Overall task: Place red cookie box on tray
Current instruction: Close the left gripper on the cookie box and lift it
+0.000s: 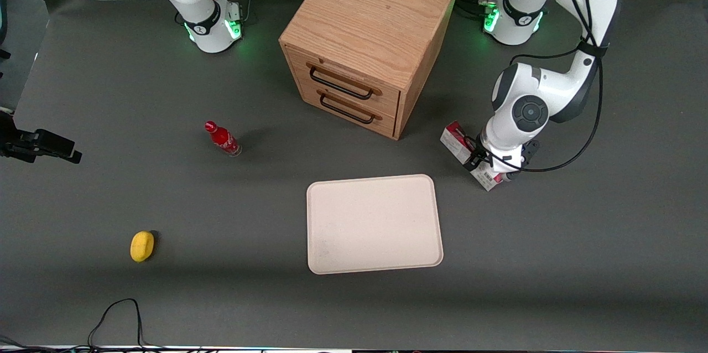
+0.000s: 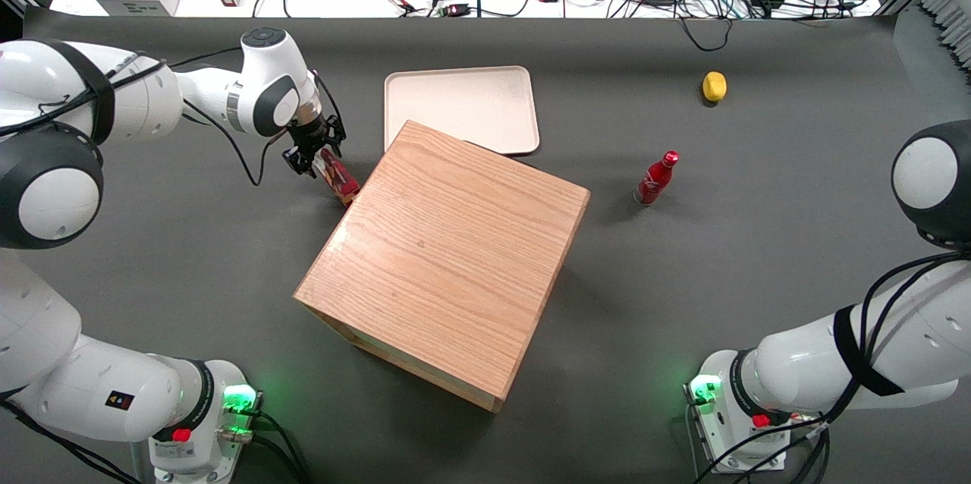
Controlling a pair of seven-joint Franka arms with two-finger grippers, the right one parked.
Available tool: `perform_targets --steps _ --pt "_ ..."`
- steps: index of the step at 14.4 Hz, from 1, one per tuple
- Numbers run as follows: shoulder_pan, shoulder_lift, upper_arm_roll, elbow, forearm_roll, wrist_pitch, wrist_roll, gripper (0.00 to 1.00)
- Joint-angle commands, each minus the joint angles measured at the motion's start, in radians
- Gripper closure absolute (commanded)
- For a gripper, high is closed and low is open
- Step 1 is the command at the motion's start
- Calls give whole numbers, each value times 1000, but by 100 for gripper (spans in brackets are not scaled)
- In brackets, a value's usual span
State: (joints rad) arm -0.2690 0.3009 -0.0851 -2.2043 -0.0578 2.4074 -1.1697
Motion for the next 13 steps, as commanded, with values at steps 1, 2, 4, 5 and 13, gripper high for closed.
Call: perform_targets --steps 1,2,4,5,13 --pt "-7 -8 7 3 12 -8 -16 100" --pt "-7 -9 7 8 12 -10 -15 100" --pt "-6 -11 7 27 12 -19 -5 100" --pt "-4 -16 7 44 12 -52 13 100" --pt "39 -5 41 624 0 -692 330 100"
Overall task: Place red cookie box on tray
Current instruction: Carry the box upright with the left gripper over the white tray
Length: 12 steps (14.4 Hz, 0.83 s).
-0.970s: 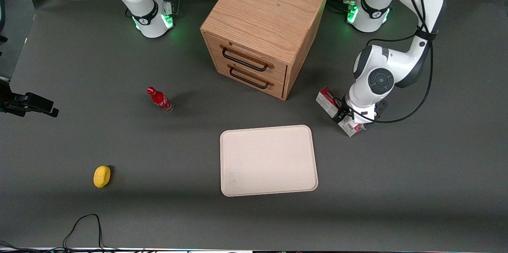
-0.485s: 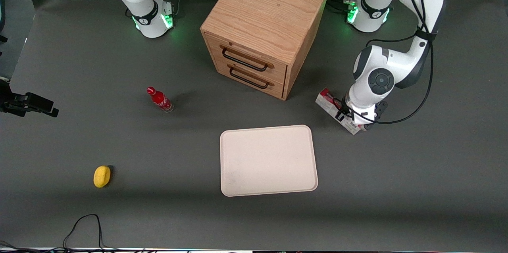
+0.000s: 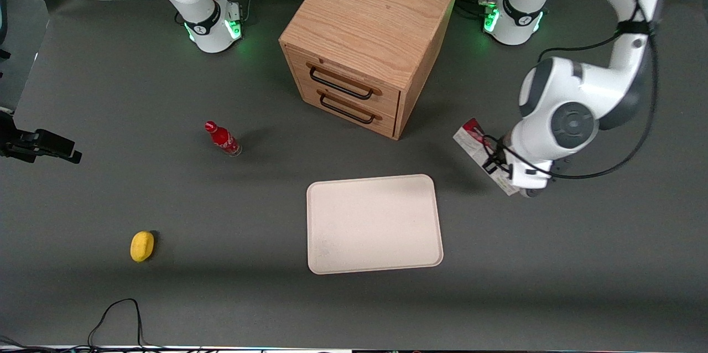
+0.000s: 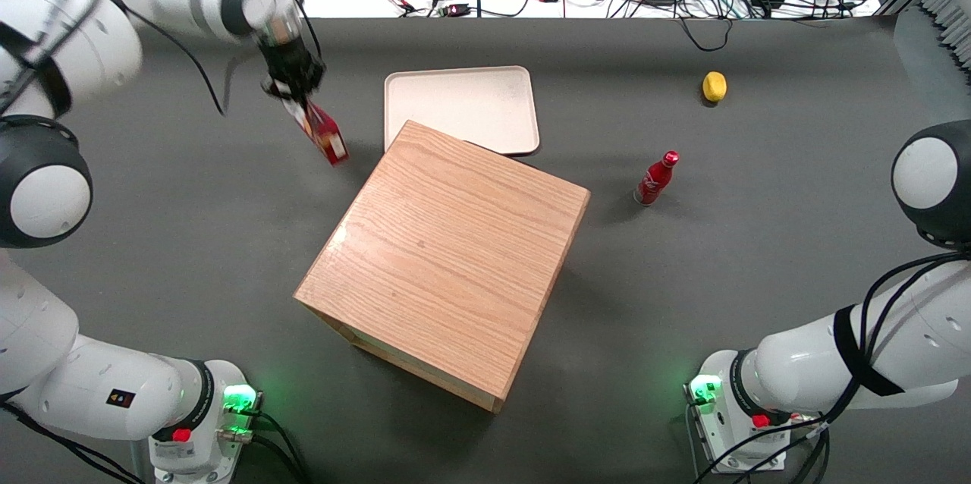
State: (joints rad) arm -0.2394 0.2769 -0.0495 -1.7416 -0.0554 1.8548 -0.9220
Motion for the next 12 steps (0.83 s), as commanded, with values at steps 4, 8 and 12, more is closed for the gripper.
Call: perform_targets --steps 4,8,12 --pt "-7 123 -4 425 5 -259 231 100" --pt "-69 302 -12 675 -1 -311 354 100" --pt "-139 458 -16 847 -7 -296 358 100"
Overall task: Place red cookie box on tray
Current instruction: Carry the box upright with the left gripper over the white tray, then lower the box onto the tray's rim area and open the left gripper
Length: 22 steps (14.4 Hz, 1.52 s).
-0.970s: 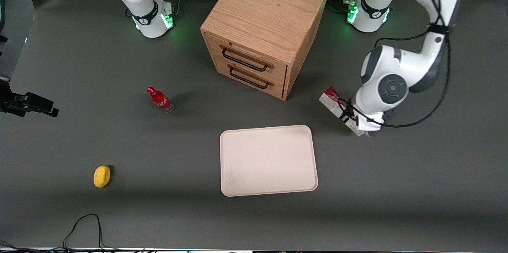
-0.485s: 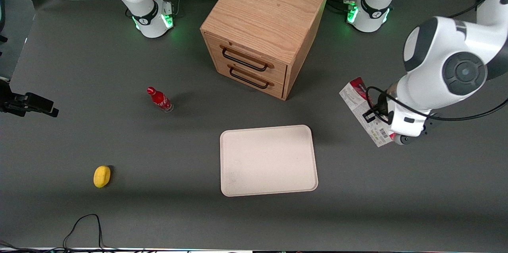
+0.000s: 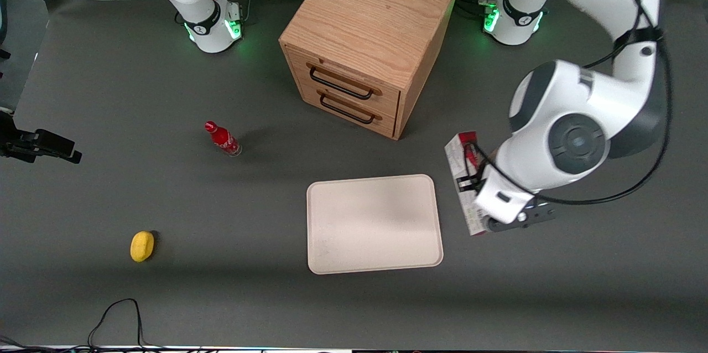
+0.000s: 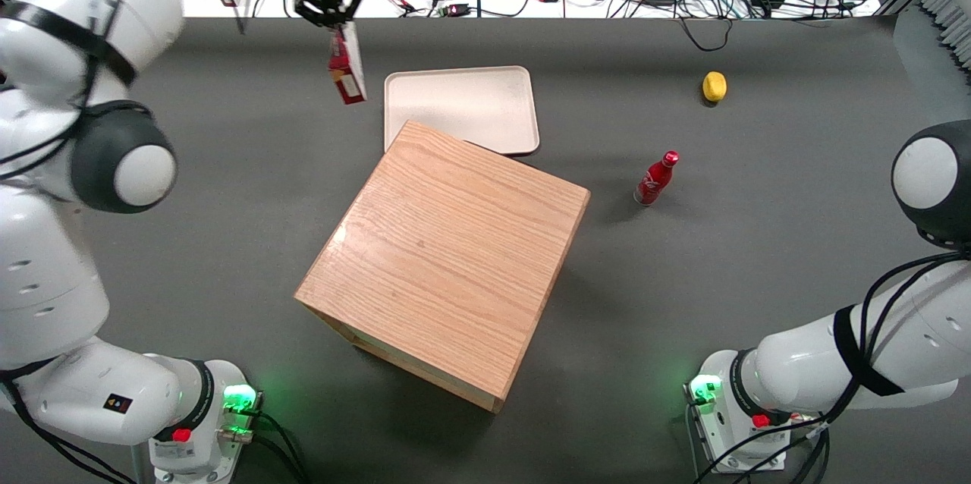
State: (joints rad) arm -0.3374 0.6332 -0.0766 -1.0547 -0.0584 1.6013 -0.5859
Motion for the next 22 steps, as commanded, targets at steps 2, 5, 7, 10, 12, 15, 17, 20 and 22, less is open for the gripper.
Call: perform_targets --steps 2,5,7,10,12,15,17,20,22 --pt "-61 144 11 174 -3 -18 66 100" --pt "-93 193 17 168 3 64 127 100" --pt "-107 229 21 156 9 110 121 100" --pt "-109 269 26 122 23 181 113 100" --pt "-109 278 26 67 31 233 97 100" --pt "-109 289 26 36 51 267 92 100" --pt "-109 293 26 16 52 293 60 100" --pt "-109 293 26 1 64 301 47 100" --pt "-109 293 26 -1 72 301 47 35"
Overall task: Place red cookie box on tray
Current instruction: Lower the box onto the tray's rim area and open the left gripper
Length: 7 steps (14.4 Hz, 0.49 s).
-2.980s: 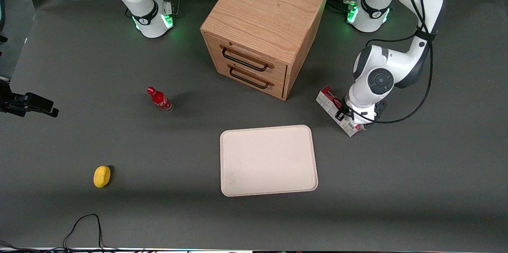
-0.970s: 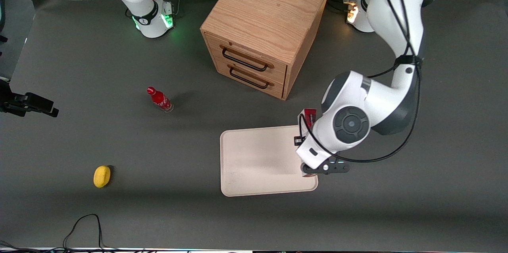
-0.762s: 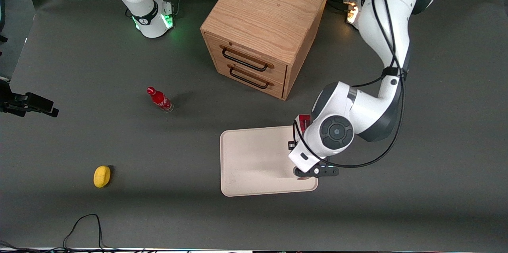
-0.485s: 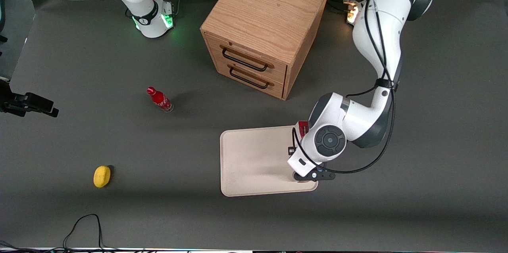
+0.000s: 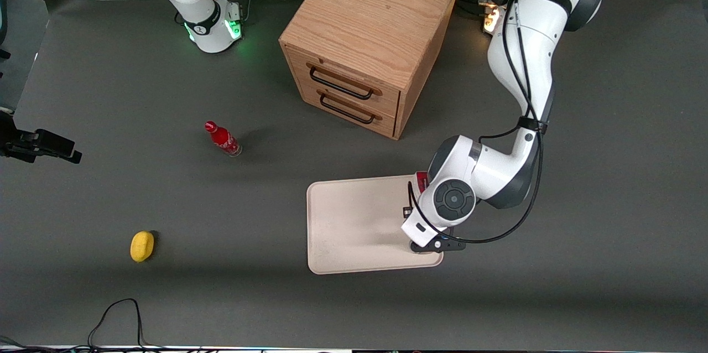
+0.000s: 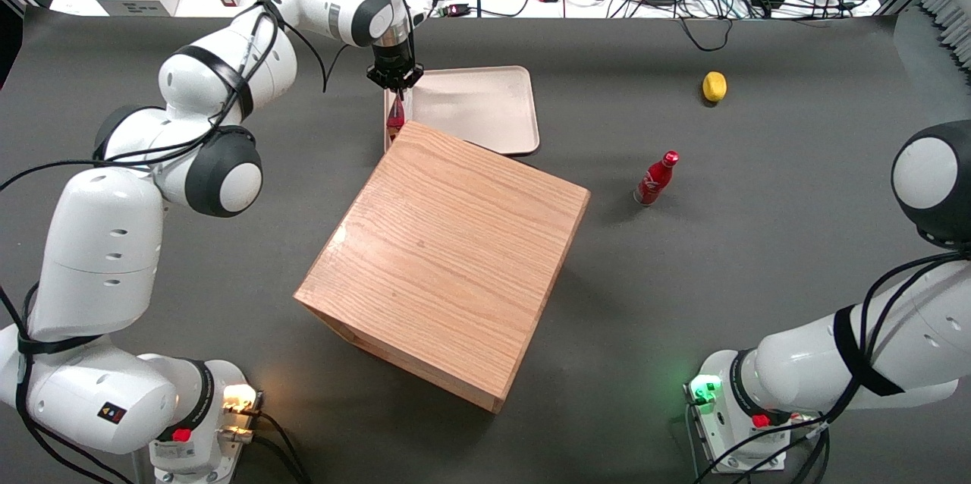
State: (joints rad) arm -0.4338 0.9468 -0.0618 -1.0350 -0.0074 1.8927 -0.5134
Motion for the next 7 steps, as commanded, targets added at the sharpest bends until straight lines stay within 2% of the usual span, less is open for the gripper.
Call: perform_targets --steps 1,5,7 --pt "-11 -25 11 -19 44 9 -22 0" --pt "-2 -109 11 -23 46 -18 -16 0" --pt "12 -237 19 -107 44 -52 -16 0"
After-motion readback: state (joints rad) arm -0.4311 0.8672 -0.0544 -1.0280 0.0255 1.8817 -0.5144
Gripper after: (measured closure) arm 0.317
